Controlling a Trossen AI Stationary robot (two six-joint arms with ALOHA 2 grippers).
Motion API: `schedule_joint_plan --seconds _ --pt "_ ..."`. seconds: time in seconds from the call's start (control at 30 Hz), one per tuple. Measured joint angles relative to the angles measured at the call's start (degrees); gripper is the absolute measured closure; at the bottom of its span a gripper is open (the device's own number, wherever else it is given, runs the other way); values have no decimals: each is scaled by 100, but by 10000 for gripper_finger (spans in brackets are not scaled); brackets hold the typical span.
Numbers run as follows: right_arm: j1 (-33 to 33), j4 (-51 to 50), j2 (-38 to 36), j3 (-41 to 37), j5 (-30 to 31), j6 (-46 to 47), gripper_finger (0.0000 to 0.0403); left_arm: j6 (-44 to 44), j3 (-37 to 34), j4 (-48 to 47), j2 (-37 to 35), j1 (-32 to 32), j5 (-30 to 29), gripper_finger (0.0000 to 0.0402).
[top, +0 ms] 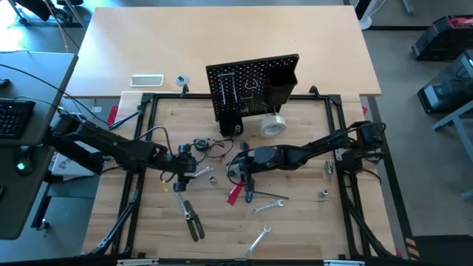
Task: Hang tools onto peg board
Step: Put the bottom left socket into the bottom black bin on the peg board
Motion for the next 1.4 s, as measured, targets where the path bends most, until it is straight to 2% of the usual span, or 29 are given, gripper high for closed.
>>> schedule_joint_plan --seconds 0.13,0.2,0.4,0.67,0.8,1.03,1.4 --pt "-124 981 335 7 -859 54 226 -206 -394 878 -37 -73 83 165" --pt "-175 1001 504 131 -841 70 226 -253 -494 1195 -27 -110 83 165" --pt "-360 -257 838 966 -864 1 226 -460 -540 1215 -29 -188 81 165" --pt "-371 -2239 1382 2213 -770 -340 226 -767 -540 398 -27 -243 -439 165" --pt "-373 -2977 1531 2694 -738 -378 226 -875 -538 335 -27 -245 -431 165" --pt "-365 -3292 1697 3032 -890 -320 226 -1104 -538 -403 -46 -381 -605 165" --pt "-358 -3212 1863 3045 -1138 -270 226 -1206 -537 -196 -781 -754 -1017 170"
